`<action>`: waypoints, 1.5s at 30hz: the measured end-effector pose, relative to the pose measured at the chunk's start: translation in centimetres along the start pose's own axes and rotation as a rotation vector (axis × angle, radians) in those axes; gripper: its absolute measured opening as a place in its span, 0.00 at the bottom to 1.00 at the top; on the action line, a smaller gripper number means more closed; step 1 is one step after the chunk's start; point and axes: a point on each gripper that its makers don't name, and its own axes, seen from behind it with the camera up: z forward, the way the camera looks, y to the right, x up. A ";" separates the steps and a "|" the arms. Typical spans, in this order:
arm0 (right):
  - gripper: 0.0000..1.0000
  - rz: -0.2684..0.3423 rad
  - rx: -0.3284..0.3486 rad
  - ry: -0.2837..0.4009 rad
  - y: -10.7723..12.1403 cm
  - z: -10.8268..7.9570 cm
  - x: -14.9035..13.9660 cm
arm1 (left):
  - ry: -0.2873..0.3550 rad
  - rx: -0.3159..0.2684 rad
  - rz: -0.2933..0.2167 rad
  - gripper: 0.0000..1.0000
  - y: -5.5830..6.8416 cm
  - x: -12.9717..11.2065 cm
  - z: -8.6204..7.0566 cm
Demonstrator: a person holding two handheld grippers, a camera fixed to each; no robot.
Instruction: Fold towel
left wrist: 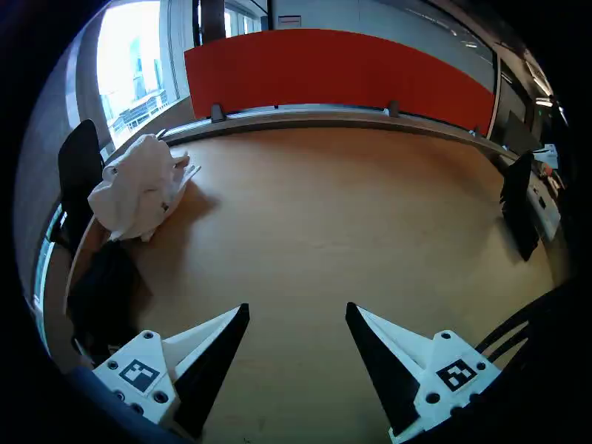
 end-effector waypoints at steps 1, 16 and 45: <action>0.04 0.003 -0.003 -0.002 0.1 -0.2 -0.3 | 0.000 0.000 0.001 0.97 0.0 0.0 0.0; 0.04 0.090 -0.070 -0.108 2.3 -3.1 -8.6 | 0.003 0.001 0.009 0.97 -0.2 -0.1 -0.6; 0.04 0.203 -0.106 -0.290 1.5 -4.6 -19.1 | 0.006 0.004 0.024 0.97 -0.5 -0.2 -0.8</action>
